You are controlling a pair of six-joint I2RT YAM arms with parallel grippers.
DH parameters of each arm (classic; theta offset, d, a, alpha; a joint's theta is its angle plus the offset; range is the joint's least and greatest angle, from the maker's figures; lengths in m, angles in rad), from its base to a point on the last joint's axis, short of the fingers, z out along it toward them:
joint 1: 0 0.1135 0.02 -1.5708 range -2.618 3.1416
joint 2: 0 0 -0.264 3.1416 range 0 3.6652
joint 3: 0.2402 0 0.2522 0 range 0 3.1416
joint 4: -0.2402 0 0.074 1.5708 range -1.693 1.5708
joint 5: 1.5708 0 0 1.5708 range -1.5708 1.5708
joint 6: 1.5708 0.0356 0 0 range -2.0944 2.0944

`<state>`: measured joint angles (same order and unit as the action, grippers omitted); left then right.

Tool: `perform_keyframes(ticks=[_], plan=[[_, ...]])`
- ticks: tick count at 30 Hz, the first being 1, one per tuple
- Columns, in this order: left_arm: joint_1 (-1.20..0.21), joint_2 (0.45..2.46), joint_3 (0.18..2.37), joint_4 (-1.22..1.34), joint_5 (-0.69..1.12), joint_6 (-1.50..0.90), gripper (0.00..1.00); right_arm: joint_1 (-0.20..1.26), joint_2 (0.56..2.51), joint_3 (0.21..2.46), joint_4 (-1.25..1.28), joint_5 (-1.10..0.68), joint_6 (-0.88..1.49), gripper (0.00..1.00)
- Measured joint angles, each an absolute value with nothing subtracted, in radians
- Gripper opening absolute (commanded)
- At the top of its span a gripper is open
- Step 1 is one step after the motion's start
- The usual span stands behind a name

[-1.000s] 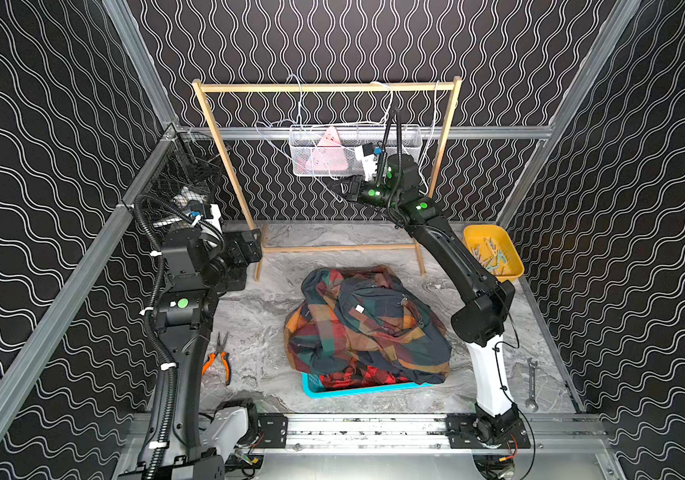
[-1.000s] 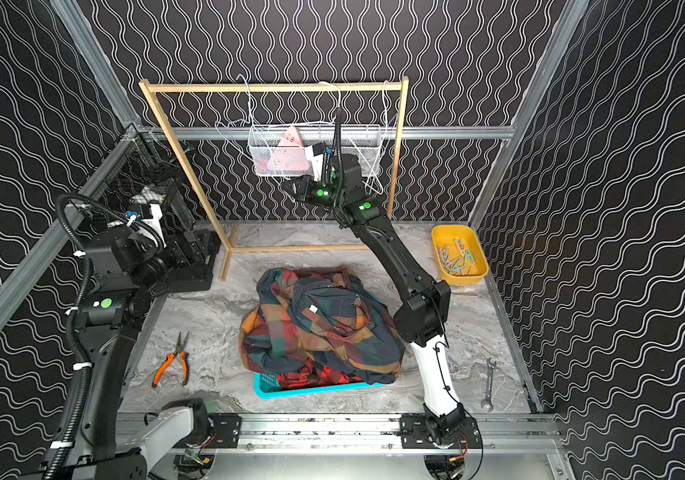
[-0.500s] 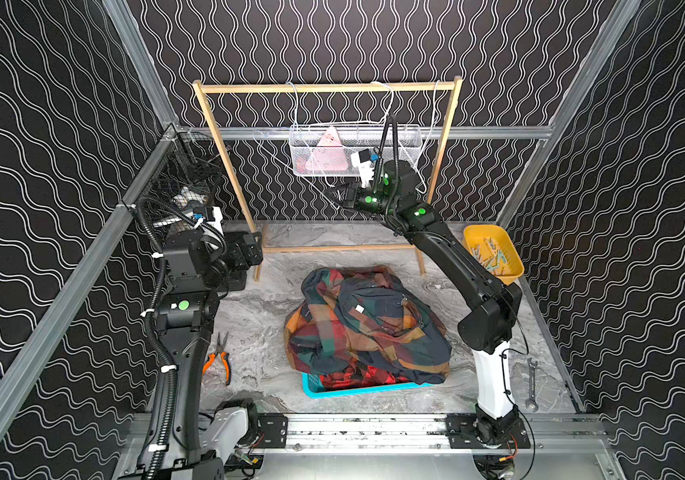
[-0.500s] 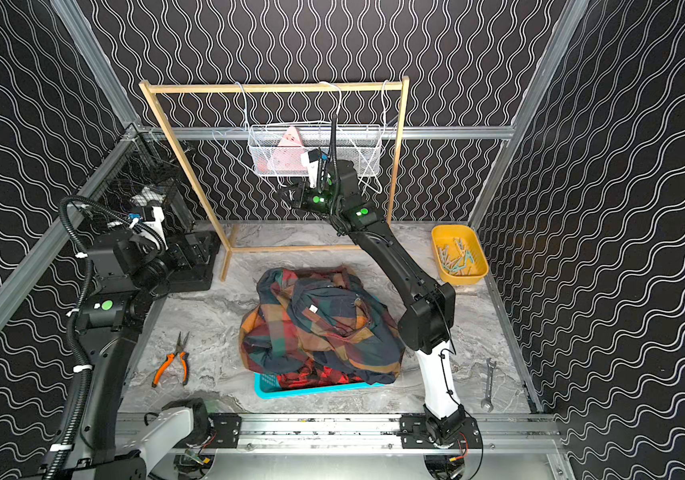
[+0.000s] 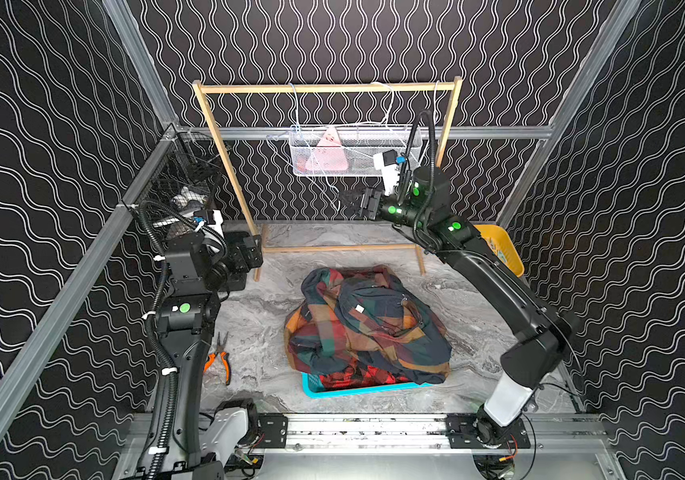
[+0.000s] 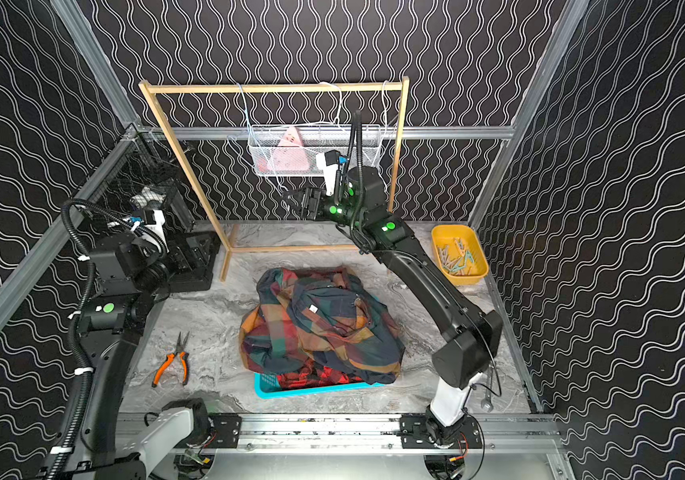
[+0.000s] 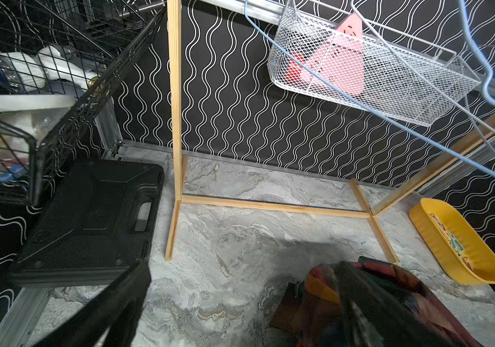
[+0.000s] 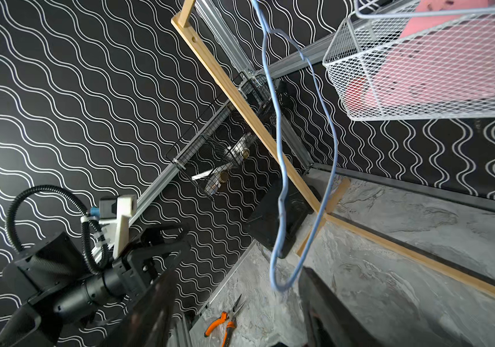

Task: Remove the clothespins securing long-sleeve shirts to the hanger
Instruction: Adjust the long-sleeve shirt at the bin.

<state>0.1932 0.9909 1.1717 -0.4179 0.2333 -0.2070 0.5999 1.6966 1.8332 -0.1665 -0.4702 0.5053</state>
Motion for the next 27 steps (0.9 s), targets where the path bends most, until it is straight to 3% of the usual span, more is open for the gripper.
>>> perform_keyframes(ticks=[11, 20, 25, 27], plan=[[0.152, 0.966, 1.051, -0.352, 0.440, -0.241, 0.99, 0.595, 1.137, 1.193, -0.327, -0.271, 0.411, 0.74], [-0.111, 1.007, 0.963, -0.290, 0.393, -0.265, 0.99, 0.594, 0.834, 0.893, -0.544, -0.193, 0.501, 0.72], [-0.270, 1.103, 0.906, -0.211, 0.300, -0.293, 0.99, 0.595, 0.796, 0.794, -0.581, -0.195, 0.539, 0.56], [-0.339, 1.147, 0.884, -0.176, 0.269, -0.301, 0.99, 0.595, 0.807, 0.769, -0.573, -0.208, 0.544, 0.36]])
